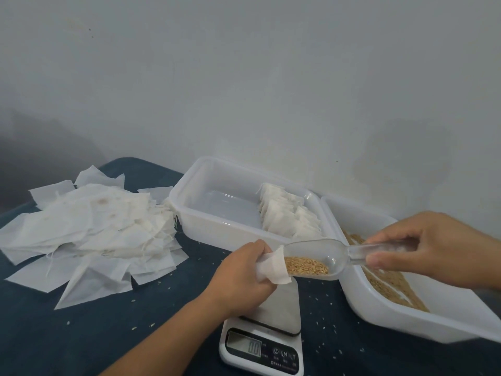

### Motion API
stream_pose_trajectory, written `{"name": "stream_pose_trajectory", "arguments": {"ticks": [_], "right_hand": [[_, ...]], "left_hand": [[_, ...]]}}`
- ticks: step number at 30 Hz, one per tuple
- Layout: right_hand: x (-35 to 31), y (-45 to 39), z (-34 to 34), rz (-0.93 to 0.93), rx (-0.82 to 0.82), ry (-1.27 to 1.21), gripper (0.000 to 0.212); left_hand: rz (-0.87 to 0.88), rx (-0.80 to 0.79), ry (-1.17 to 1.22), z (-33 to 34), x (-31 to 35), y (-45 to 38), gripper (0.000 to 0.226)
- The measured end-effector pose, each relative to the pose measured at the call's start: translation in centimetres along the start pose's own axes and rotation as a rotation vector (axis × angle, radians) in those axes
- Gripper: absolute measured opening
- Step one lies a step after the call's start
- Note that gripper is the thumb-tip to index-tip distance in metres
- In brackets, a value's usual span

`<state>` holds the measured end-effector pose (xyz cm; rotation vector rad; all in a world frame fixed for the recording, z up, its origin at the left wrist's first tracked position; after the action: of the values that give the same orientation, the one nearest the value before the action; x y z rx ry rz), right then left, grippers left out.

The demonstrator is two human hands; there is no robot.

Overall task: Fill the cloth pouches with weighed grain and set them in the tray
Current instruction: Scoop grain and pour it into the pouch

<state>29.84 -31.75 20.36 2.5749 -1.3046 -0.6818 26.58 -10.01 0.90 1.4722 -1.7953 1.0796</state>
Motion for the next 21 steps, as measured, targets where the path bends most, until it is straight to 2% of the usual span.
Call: {"name": "stream_pose_trajectory", "arguments": {"ticks": [4, 9, 16, 19, 21], "right_hand": [[-1.2, 0.2, -0.3, 0.005, 0.000, 0.048, 0.049], [-2.5, 0.7, -1.2, 0.001, 0.054, 0.157, 0.035], [-5.1, 2.3, -1.1, -0.150, 0.237, 0.454, 0.037], [-5.0, 2.7, -1.2, -0.178, 0.272, 0.455, 0.037], [-3.8, 2.9, -1.9, -0.170, 0.284, 0.342, 0.035]], "left_hand": [[-0.009, -0.043, 0.040, 0.4, 0.2, 0.1, 0.027], [-0.008, -0.036, 0.096, 0.2, 0.4, 0.3, 0.025], [-0.029, -0.036, 0.172, 0.0, 0.5, 0.4, 0.024], [-0.046, -0.023, 0.210, -0.1, 0.4, 0.4, 0.025], [-0.051, -0.013, 0.240, -0.2, 0.3, 0.5, 0.025]]}}
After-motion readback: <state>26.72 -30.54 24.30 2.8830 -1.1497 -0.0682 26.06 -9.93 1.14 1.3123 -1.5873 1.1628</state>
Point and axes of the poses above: each hand's wrist, its own y-axis away from the middle knuckle, its own z-axis out of the palm, x = y × z, the point moved 7 cm from there along -y, towards the middle knuckle, and after that the axes turned 15 degrees about -x, right-handed, at the moved point
